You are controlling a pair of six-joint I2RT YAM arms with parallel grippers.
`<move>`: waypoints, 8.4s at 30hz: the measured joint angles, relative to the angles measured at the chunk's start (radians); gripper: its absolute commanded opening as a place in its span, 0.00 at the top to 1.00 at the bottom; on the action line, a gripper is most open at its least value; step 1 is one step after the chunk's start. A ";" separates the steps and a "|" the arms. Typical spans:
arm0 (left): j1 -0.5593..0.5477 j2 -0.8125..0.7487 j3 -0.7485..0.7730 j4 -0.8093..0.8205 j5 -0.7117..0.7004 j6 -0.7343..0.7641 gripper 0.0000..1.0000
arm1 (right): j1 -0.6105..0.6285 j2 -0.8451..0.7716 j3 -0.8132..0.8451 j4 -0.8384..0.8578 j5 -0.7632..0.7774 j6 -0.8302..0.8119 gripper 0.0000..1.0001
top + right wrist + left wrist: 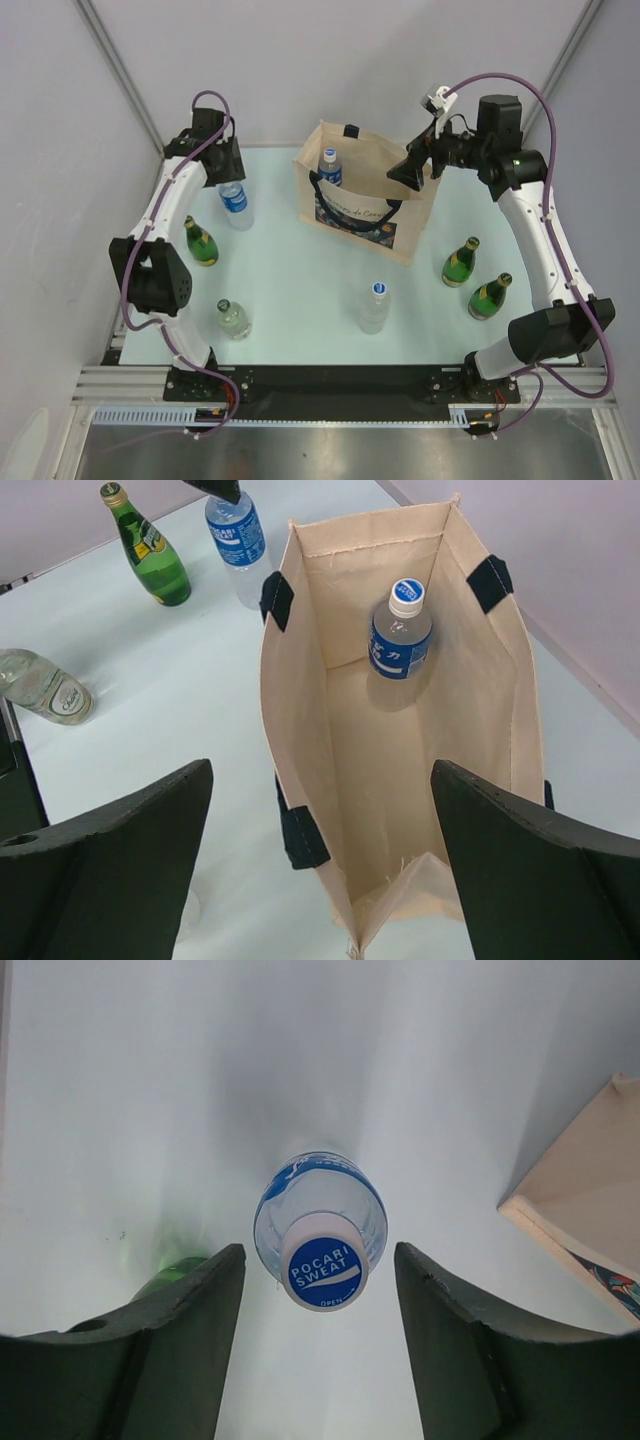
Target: Place the beverage into the canvas bag
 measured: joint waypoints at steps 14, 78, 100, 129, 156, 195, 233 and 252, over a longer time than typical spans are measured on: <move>0.000 0.044 0.015 -0.012 -0.003 0.024 0.65 | -0.008 -0.002 0.000 0.008 -0.015 0.013 0.04; -0.380 -0.043 0.596 0.177 0.331 0.188 1.00 | -0.049 -0.050 -0.068 0.008 -0.045 0.020 0.04; -0.462 0.087 0.476 0.299 0.378 0.173 1.00 | -0.116 -0.095 -0.148 0.030 -0.067 0.047 0.04; -0.398 0.050 -0.103 0.539 0.207 0.318 1.00 | -0.120 -0.104 -0.203 0.021 -0.078 0.021 0.04; -0.385 0.050 -0.142 0.560 0.209 0.340 0.40 | 0.063 -0.097 -0.209 -0.253 -0.160 -0.333 0.02; -0.367 -0.375 -0.262 0.538 0.240 0.246 0.00 | 0.246 -0.098 -0.285 -0.679 -0.237 -0.928 0.05; -0.525 0.247 0.274 0.212 -0.049 0.270 0.41 | 0.090 -0.146 -0.304 -0.520 -0.278 -0.711 0.08; -0.471 0.283 0.274 0.188 -0.087 0.172 0.87 | -0.013 -0.143 -0.166 -0.338 -0.226 -0.510 0.09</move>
